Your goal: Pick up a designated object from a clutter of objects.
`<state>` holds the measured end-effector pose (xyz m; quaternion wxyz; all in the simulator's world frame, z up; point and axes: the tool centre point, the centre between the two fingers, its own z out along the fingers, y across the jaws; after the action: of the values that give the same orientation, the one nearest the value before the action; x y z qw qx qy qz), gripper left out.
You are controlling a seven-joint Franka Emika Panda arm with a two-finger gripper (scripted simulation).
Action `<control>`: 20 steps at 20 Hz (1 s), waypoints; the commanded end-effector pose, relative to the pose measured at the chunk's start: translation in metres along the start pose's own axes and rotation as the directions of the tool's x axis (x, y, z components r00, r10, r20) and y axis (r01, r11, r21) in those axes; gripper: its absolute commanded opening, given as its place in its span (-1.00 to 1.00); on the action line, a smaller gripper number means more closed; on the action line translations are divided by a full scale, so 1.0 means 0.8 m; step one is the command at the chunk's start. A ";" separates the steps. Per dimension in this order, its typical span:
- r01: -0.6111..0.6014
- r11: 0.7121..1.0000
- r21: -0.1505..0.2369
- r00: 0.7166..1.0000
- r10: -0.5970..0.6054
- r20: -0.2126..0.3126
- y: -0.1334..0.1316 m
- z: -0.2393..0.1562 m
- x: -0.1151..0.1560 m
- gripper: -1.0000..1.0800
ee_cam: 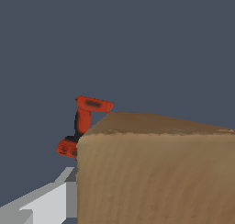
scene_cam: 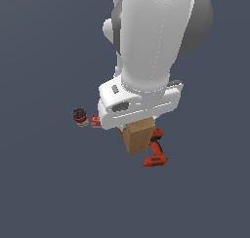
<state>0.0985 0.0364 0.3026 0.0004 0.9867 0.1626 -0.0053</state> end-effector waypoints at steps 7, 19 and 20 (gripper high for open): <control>-0.001 1.000 -0.003 1.000 0.001 -0.010 -0.081 -0.106 0.012 -1.00; -0.001 1.000 -0.001 1.000 0.001 -0.010 -0.154 -0.198 0.027 -1.00; -0.001 1.000 -0.001 1.000 0.001 -0.010 -0.157 -0.201 0.028 -1.00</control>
<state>0.0814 0.1592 0.4529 0.0003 0.9866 0.1629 -0.0047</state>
